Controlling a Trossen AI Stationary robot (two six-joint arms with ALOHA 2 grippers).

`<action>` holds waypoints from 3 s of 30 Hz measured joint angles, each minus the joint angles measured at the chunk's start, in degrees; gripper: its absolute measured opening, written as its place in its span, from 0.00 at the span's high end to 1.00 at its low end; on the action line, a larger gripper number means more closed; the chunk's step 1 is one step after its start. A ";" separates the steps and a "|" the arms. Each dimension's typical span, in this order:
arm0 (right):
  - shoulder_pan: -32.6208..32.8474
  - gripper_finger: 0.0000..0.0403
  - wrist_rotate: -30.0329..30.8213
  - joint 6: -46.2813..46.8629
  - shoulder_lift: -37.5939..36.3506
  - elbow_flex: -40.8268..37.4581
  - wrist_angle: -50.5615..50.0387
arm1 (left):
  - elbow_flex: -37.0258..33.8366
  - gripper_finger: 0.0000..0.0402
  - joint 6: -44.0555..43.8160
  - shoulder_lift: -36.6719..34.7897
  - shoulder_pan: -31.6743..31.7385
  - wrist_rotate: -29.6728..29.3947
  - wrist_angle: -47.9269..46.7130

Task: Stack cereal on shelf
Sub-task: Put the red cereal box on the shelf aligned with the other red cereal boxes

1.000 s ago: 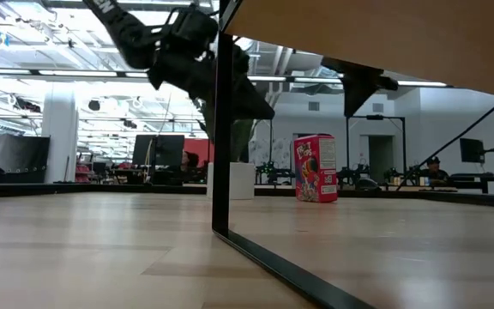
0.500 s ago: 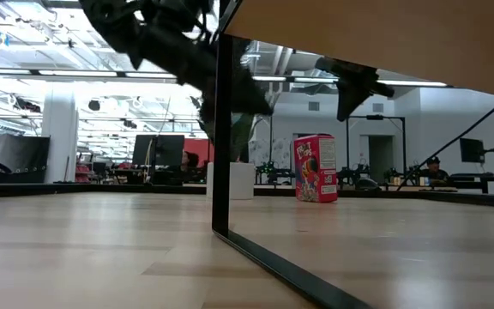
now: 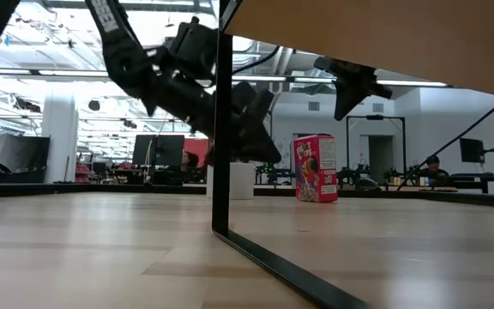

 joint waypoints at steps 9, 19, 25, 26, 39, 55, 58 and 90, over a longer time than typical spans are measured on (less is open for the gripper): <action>0.39 0.99 -1.97 2.94 0.38 -5.58 4.59 | 1.03 1.00 -2.38 2.97 0.16 1.86 2.02; 0.39 0.99 -3.59 5.42 0.32 -10.58 11.55 | 1.03 1.00 -1.00 2.97 1.42 -0.64 2.98; 0.89 0.99 -4.94 6.59 0.33 -11.83 13.91 | 1.03 1.00 -1.38 2.97 2.97 -2.18 3.31; 0.90 0.99 -4.95 6.83 0.33 -11.85 14.21 | 1.03 1.00 -1.58 2.97 3.10 -2.17 3.44; 1.16 0.99 -5.68 7.55 0.29 -11.85 14.51 | 2.46 1.00 -0.91 3.07 3.16 -2.60 6.50; 3.39 0.99 -6.40 7.54 0.29 -11.87 15.12 | 9.01 1.00 4.66 4.11 4.39 -4.02 -0.65; 3.39 0.99 -6.40 7.54 0.29 -11.87 15.14 | 9.01 1.00 4.64 4.11 5.43 -4.06 -0.34; 3.91 0.99 -2.01 9.47 0.20 -11.83 13.28 | 8.97 1.00 3.50 4.09 6.70 -4.15 0.08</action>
